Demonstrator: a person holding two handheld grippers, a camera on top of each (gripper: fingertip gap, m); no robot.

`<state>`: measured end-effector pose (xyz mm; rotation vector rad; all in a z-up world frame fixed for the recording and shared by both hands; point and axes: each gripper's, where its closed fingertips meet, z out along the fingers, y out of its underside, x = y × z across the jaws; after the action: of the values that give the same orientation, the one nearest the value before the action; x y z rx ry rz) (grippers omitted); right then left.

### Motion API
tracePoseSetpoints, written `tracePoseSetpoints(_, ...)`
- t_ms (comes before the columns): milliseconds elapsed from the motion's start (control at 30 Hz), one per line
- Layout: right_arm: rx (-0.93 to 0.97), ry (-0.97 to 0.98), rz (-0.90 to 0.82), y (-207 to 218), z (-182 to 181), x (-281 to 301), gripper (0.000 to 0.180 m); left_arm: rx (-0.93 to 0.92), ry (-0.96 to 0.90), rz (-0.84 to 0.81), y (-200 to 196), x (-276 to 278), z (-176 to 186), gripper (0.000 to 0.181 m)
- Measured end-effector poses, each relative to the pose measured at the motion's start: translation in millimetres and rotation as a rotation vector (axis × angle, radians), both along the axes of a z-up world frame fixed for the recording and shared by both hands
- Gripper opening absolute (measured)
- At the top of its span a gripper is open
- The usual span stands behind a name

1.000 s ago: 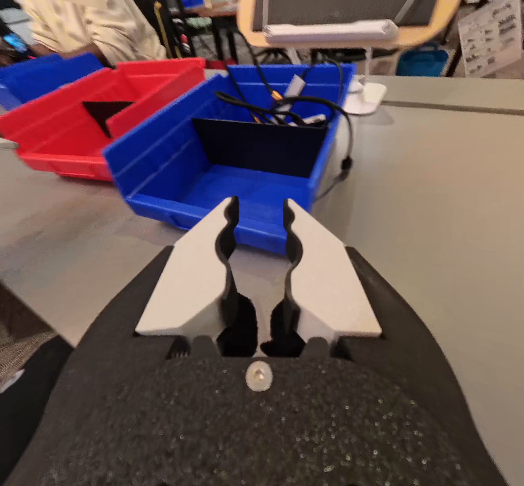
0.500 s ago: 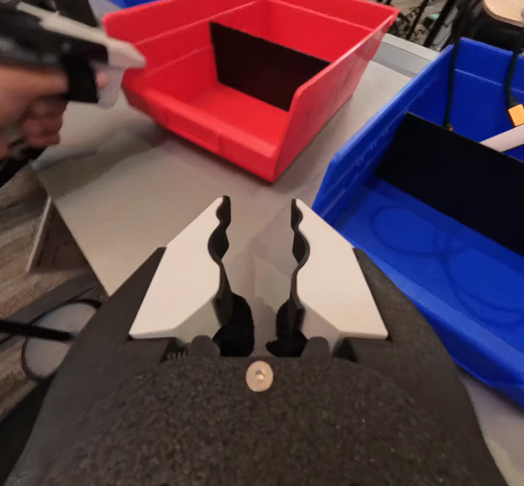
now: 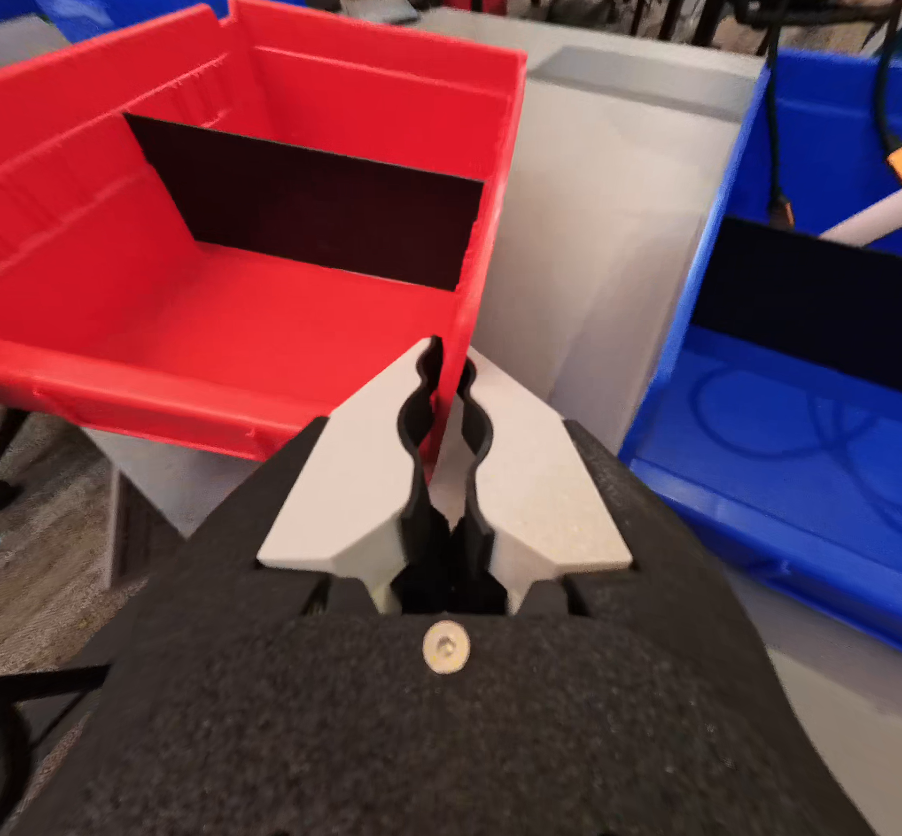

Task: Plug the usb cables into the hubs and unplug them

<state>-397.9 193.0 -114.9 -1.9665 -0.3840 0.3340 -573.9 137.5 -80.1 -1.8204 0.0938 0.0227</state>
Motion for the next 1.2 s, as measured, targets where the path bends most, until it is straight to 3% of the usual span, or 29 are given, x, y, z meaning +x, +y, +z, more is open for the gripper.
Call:
tracePoseSetpoints(33,0.024,0.010,0.004,-3.0,10.6,-3.1,0.002,0.053,0.034,0.026,-5.5,-1.7,17.6,0.007)
tracePoseSetpoints(167,0.158,0.045,-0.009,-8.3,62.8,5.6,0.001,0.171,0.025,0.056,-24.9,8.2,63.7,0.007)
tracePoseSetpoints(300,0.332,0.042,-0.082,-10.2,133.7,53.9,0.001,0.246,0.029,-0.005,-18.9,46.6,99.9,0.007)
tracePoseSetpoints(433,0.447,0.015,-0.223,-13.3,191.1,143.0,0.002,0.281,-0.012,-0.165,12.1,125.4,132.8,0.007)
tracePoseSetpoints(567,0.454,0.002,-0.428,-17.8,206.2,264.5,0.002,0.300,-0.011,-0.353,44.2,241.9,152.3,0.007)
tracePoseSetpoints(733,0.350,0.017,-0.690,-34.4,169.3,429.4,0.001,0.228,0.013,-0.571,62.8,409.6,130.3,0.007)
tracePoseSetpoints(900,0.177,0.018,-0.793,-47.3,64.1,555.7,0.002,0.089,0.075,-0.672,66.3,543.8,50.0,0.007)
tracePoseSetpoints(1000,0.176,0.038,-0.800,-58.9,30.7,587.7,0.001,0.027,0.074,-0.682,56.7,579.1,6.1,0.007)
tracePoseSetpoints(1200,0.014,0.033,-0.737,-53.1,-14.1,598.7,0.002,-0.082,0.036,-0.683,41.4,588.4,-42.0,0.011)
